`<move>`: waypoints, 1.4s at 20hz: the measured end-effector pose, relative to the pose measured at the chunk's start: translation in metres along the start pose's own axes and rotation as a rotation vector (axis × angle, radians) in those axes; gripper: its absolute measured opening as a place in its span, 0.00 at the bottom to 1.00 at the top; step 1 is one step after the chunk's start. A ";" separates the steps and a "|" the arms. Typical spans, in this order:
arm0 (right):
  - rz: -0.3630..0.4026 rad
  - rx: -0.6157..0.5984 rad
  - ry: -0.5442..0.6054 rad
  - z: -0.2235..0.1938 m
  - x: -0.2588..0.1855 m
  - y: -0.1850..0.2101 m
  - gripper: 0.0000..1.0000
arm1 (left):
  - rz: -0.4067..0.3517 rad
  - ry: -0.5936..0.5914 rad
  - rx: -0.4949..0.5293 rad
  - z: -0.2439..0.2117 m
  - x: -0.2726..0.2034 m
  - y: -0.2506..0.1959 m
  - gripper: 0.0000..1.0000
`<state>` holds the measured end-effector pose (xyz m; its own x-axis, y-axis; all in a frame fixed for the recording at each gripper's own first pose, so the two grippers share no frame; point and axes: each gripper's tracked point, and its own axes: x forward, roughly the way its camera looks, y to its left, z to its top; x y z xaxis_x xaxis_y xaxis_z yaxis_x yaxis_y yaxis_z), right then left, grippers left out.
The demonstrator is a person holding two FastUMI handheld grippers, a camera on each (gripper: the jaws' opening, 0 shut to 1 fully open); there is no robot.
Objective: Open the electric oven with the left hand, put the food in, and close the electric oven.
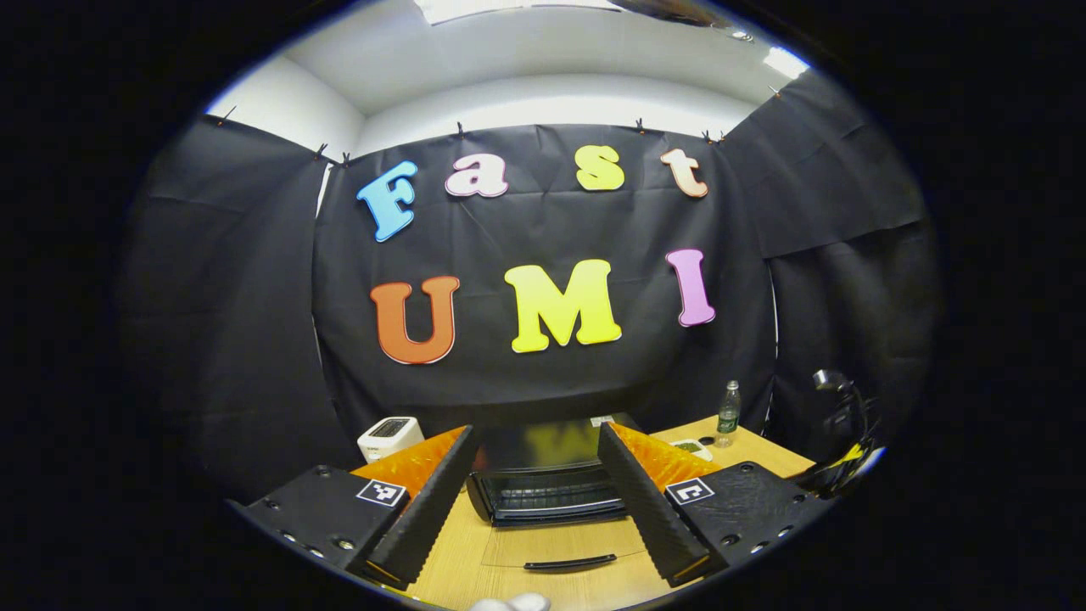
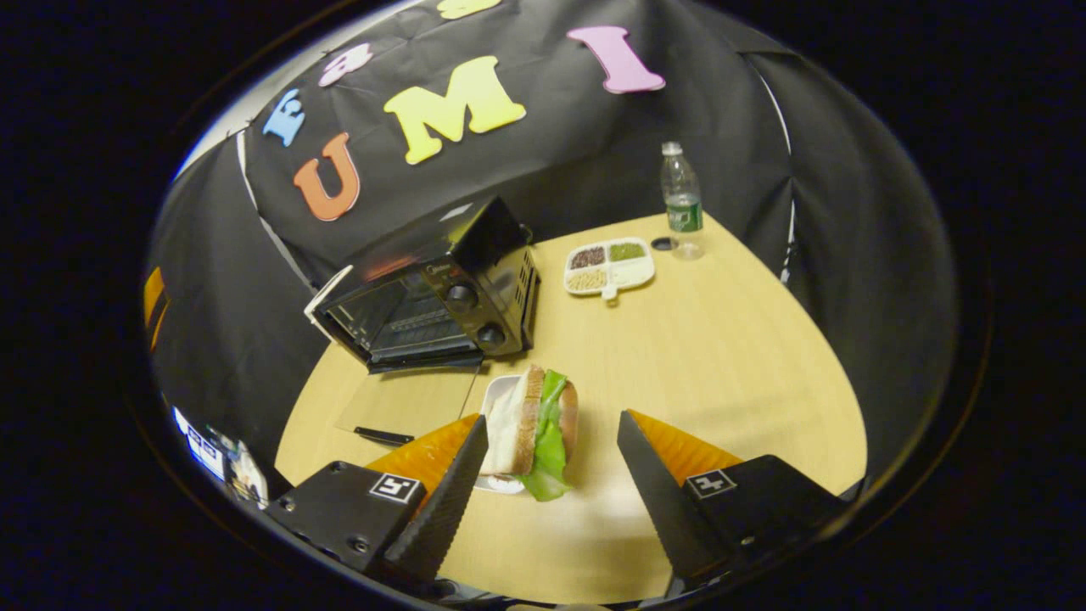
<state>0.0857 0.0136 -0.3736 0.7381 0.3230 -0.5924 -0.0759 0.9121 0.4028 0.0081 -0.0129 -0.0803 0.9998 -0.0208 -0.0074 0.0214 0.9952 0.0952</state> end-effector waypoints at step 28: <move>0.181 0.238 -0.042 0.059 0.015 0.084 0.38 | 0.007 0.054 -0.034 -0.014 0.009 0.033 0.95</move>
<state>0.1304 0.0805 -0.3073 0.7544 0.4598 -0.4685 -0.0535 0.7545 0.6542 0.0181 0.0214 -0.0913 0.9981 -0.0092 -0.0606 0.0129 0.9980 0.0615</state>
